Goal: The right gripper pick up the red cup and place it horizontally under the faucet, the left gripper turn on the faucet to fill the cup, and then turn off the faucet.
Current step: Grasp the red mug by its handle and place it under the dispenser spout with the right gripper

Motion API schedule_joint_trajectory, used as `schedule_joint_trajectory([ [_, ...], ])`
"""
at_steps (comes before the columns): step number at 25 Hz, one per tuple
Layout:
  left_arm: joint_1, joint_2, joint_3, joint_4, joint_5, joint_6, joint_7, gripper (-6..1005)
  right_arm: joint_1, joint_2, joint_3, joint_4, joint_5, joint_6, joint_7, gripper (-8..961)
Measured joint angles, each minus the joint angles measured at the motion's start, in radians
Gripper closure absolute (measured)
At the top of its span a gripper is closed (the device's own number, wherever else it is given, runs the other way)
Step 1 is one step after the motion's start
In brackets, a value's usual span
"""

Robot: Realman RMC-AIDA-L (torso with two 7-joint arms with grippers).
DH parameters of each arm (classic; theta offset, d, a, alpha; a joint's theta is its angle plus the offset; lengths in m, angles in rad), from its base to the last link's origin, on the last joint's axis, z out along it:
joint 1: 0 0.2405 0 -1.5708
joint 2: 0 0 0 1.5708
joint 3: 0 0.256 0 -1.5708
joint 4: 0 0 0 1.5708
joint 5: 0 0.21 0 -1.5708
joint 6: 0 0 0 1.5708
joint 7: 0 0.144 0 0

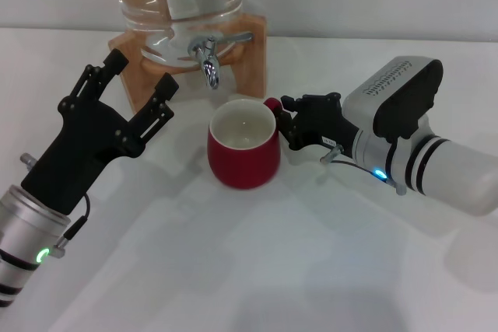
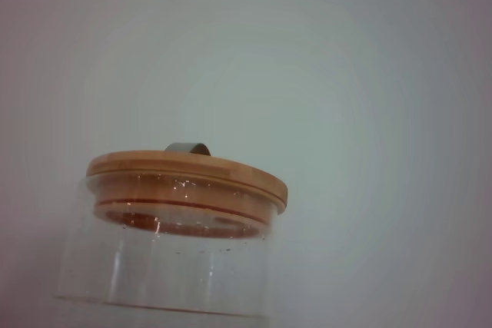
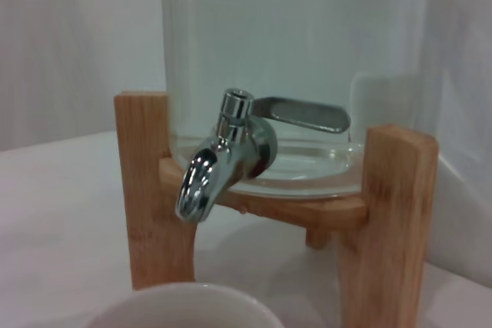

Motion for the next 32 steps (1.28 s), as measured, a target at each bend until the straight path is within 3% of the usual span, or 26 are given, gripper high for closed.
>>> schedule_joint_trajectory([
  [11,0.001,0.0,0.0,0.0,0.0,0.0,0.003,138,0.005,0.0,0.001,0.003,0.004,-0.006,0.001,756],
  [17,0.002,0.0,0.0,0.0,0.0,0.001,0.005,138,0.009,0.0,0.001,0.012,0.004,-0.007,0.004,685],
  [28,0.002,0.0,0.0,0.0,0.0,0.002,0.005,138,0.01,0.0,0.002,0.019,0.093,-0.012,0.044,305],
  [32,0.002,0.0,0.0,0.0,0.0,0.002,0.005,138,0.01,0.0,0.001,0.028,0.096,-0.013,0.055,306],
])
